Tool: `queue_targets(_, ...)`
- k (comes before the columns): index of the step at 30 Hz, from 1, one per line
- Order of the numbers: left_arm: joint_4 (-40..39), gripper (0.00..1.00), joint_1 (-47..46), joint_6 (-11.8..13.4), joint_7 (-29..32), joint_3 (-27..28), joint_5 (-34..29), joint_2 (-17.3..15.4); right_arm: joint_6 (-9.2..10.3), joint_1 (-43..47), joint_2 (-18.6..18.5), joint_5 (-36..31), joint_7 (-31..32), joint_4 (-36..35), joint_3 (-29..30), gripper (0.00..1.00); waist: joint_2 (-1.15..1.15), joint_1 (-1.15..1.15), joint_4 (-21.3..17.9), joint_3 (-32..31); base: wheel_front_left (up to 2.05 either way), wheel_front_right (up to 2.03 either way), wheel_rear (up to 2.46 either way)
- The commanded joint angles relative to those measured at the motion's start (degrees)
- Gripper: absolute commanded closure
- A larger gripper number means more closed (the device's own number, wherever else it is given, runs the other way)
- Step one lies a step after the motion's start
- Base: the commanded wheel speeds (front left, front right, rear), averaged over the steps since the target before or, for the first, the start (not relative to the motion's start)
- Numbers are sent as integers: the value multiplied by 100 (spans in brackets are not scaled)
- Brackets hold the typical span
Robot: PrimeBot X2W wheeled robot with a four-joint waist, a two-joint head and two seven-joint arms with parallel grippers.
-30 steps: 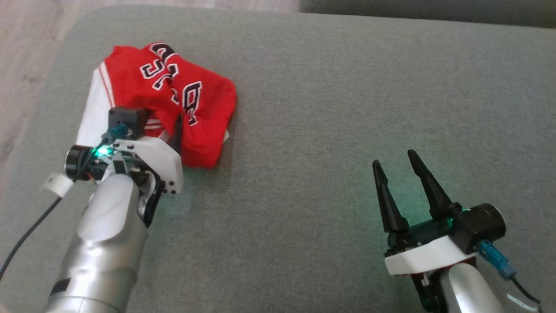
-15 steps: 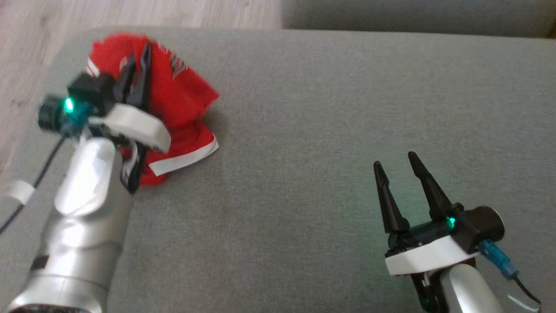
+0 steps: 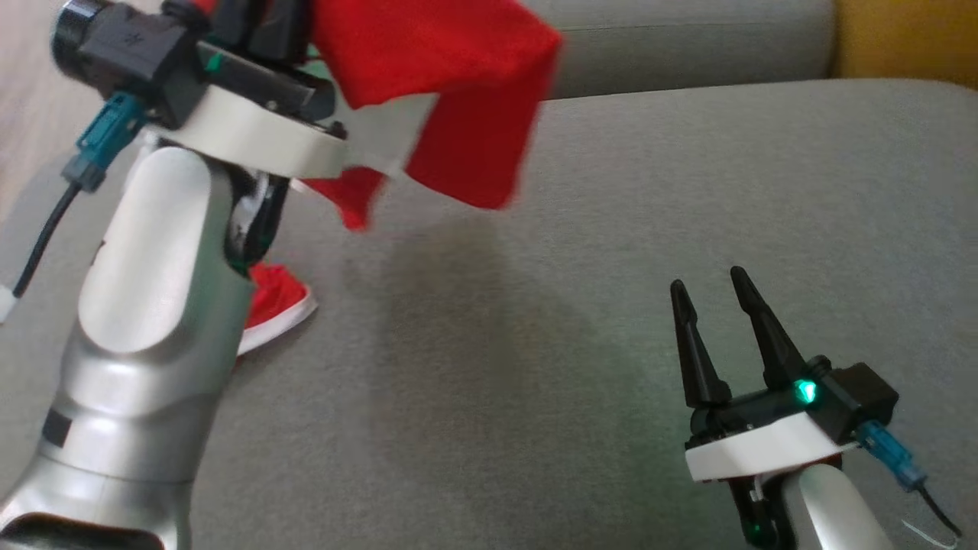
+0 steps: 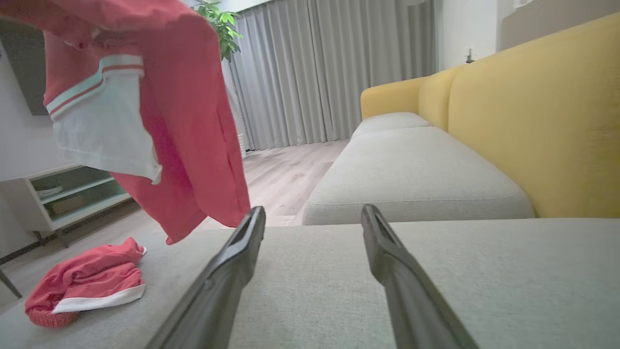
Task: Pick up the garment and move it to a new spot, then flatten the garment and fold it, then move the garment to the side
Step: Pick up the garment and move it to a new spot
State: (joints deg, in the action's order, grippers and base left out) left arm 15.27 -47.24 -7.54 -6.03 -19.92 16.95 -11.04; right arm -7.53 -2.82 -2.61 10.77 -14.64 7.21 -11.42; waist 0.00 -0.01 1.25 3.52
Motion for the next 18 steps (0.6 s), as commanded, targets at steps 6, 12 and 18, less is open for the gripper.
queue_targets(6,-622,100,-73,7,489,-286,315,-164,4,-290,-27,107,-36,-277,-97,0,0,1,-729,151,0,0,0)
queue_targets(12,-732,100,-96,7,641,-715,523,-163,4,-471,-27,241,-36,-412,-165,0,0,1,-1461,437,0,0,0)
queue_targets(18,-421,100,-200,161,911,-749,614,-56,4,-554,-27,425,-36,-540,-129,0,0,1,-2057,753,0,0,0)
